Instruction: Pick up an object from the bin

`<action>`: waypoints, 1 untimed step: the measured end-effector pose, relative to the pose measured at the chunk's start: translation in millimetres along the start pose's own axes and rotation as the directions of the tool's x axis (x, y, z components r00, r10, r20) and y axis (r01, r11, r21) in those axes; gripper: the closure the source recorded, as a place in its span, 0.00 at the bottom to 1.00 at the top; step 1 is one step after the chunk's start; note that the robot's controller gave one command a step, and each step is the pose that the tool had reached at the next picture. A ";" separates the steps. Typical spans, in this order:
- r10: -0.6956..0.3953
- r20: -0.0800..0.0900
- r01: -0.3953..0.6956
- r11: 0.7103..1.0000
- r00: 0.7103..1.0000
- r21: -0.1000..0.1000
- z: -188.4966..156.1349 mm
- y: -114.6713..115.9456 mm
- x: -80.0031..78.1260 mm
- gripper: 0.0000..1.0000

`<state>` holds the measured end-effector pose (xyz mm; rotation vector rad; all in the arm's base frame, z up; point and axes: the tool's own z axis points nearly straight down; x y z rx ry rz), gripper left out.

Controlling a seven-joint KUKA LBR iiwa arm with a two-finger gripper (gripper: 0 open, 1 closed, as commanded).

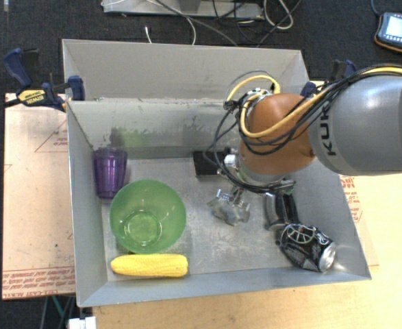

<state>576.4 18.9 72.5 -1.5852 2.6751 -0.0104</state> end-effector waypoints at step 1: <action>0.036 0.001 -0.036 0.999 0.999 -0.003 -16.8 4.4 -11.6 1.00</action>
Offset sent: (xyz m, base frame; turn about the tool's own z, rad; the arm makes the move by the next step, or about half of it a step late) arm -0.0023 -0.0184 0.0137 0.0004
